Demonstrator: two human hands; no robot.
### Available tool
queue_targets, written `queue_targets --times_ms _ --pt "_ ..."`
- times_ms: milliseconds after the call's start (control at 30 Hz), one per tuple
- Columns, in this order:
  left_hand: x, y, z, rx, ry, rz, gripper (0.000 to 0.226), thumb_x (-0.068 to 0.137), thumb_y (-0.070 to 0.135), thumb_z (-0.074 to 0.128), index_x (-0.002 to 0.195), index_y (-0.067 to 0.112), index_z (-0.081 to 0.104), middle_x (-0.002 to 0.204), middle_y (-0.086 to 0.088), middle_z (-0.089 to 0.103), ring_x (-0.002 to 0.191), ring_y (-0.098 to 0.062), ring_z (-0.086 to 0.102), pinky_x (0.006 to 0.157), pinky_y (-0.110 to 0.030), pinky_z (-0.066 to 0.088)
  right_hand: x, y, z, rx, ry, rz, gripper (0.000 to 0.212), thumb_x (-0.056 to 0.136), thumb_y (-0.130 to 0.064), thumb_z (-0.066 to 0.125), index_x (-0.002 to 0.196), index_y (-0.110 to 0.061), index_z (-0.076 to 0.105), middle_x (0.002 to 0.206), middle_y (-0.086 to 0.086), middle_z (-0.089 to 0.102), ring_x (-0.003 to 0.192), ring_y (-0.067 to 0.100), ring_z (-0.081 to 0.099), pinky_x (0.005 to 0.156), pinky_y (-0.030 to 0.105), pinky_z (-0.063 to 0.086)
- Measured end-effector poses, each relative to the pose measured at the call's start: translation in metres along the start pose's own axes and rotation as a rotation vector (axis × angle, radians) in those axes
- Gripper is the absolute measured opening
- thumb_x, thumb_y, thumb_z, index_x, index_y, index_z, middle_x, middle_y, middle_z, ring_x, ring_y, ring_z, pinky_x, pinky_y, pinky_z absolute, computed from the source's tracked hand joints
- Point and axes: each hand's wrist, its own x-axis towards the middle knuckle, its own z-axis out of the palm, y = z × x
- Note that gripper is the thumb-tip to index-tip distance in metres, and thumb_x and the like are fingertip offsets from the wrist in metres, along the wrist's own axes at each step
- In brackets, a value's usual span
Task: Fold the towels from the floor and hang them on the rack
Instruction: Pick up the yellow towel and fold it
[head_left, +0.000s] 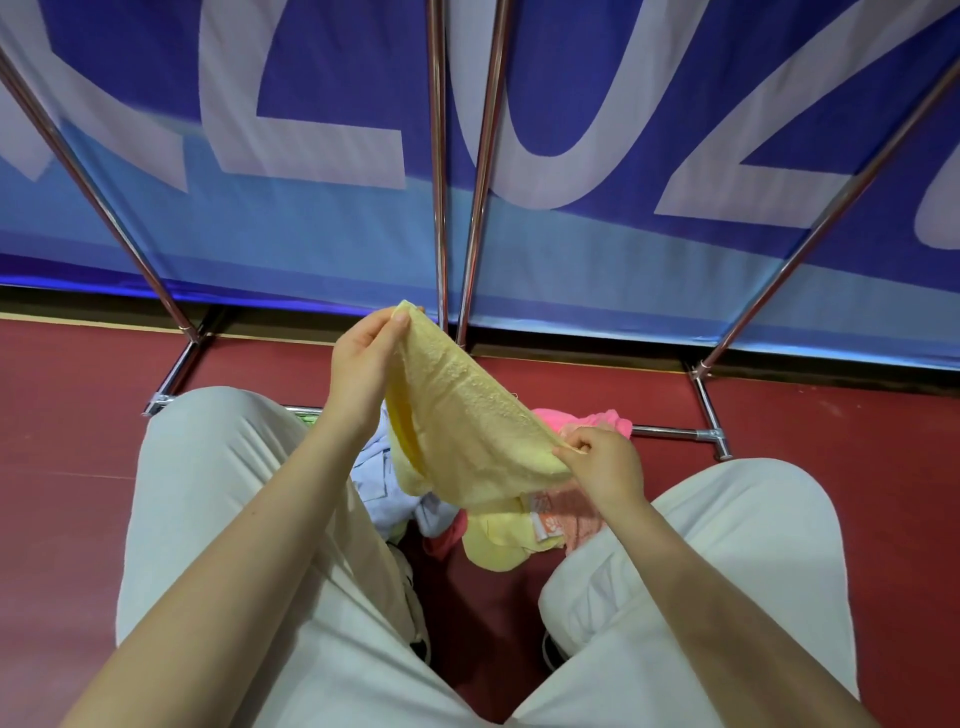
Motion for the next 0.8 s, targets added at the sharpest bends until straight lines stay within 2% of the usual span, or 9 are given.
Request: queue_targets --times_ms 67,133,233,333,400,467,600,667,800 --pt "0.002 -0.002 -0.002 -0.017 -0.019 -0.016 0.019 0.096 0.024 0.057 0.102 0.014 0.073 0.103 -0.002 0.071 0.097 -0.014 0.062 0.09 -0.031 0.048 0.002 0.0 0.002 -0.152 0.057 -0.065 0.019 0.077 -0.035 0.076 0.081 -0.016 0.073 0.093 0.001 0.06 0.097 0.019 0.044 0.084 0.033 0.037" --pt "0.003 -0.001 -0.003 -0.072 -0.03 -0.038 0.02 0.096 0.024 0.056 0.1 0.017 0.073 0.102 0.0 0.072 0.095 -0.014 0.063 0.086 -0.031 0.048 0.006 0.002 0.001 -0.153 0.033 -0.054 0.02 0.08 -0.033 0.073 0.086 -0.014 0.071 0.095 0.002 0.061 0.102 0.024 0.047 0.083 0.034 0.038" --pt "0.008 -0.003 -0.008 -0.255 0.006 -0.107 0.02 0.098 0.024 0.053 0.103 0.017 0.07 0.106 -0.003 0.07 0.097 -0.015 0.064 0.086 -0.029 0.05 0.009 0.007 0.002 -0.047 -0.123 0.069 0.016 0.086 -0.029 0.066 0.087 -0.014 0.062 0.081 0.0 0.061 0.082 0.024 0.055 0.064 0.032 0.037" --pt "0.018 -0.009 -0.016 -0.389 0.033 -0.215 0.025 0.099 0.028 0.051 0.114 0.012 0.064 0.108 -0.003 0.068 0.099 -0.014 0.064 0.085 -0.027 0.051 0.014 0.006 -0.001 0.2 -0.127 0.12 0.017 0.088 -0.022 0.065 0.092 -0.006 0.066 0.083 0.003 0.062 0.079 0.022 0.055 0.067 0.032 0.041" --pt "0.024 -0.014 -0.019 -0.462 0.098 -0.272 0.025 0.099 0.026 0.051 0.115 0.011 0.061 0.099 -0.002 0.067 0.094 -0.014 0.063 0.078 -0.024 0.052 0.017 -0.001 -0.008 0.391 -0.076 0.136 0.018 0.088 -0.017 0.065 0.093 0.0 0.065 0.083 0.004 0.06 0.075 0.016 0.052 0.064 0.02 0.039" --pt "0.025 -0.017 -0.02 -0.425 0.218 -0.317 0.018 0.097 0.023 0.053 0.105 0.011 0.062 0.085 0.0 0.063 0.078 -0.012 0.061 0.062 -0.019 0.05 0.02 -0.005 -0.017 0.606 -0.02 0.173 0.022 0.09 -0.015 0.062 0.09 0.006 0.061 0.079 0.008 0.053 0.07 0.015 0.046 0.058 0.013 0.036" --pt "0.023 -0.029 -0.019 -0.277 0.303 -0.42 0.007 0.091 0.022 0.056 0.089 0.016 0.058 0.08 -0.001 0.051 0.072 -0.015 0.048 0.051 -0.02 0.04 0.02 -0.008 -0.035 1.008 0.056 0.202 0.016 0.093 -0.018 0.059 0.084 -0.005 0.056 0.077 0.008 0.049 0.072 0.018 0.046 0.066 0.028 0.039" --pt "0.021 -0.031 -0.016 -0.187 0.328 -0.438 0.012 0.091 0.024 0.053 0.08 0.019 0.055 0.076 0.003 0.044 0.072 -0.016 0.04 0.053 -0.023 0.034 0.019 -0.009 -0.04 1.014 0.136 0.202 0.017 0.092 -0.021 0.06 0.08 -0.01 0.056 0.073 0.008 0.045 0.067 0.018 0.041 0.06 0.029 0.035" --pt "0.017 -0.03 -0.008 -0.095 0.348 -0.431 0.028 0.095 0.024 0.049 0.068 0.021 0.044 0.071 0.006 0.035 0.063 -0.011 0.03 0.058 -0.026 0.027 0.016 -0.009 -0.047 0.924 0.269 0.159 0.027 0.091 -0.026 0.059 0.082 -0.002 0.055 0.063 -0.004 0.039 0.061 0.021 0.035 0.053 0.032 0.031"
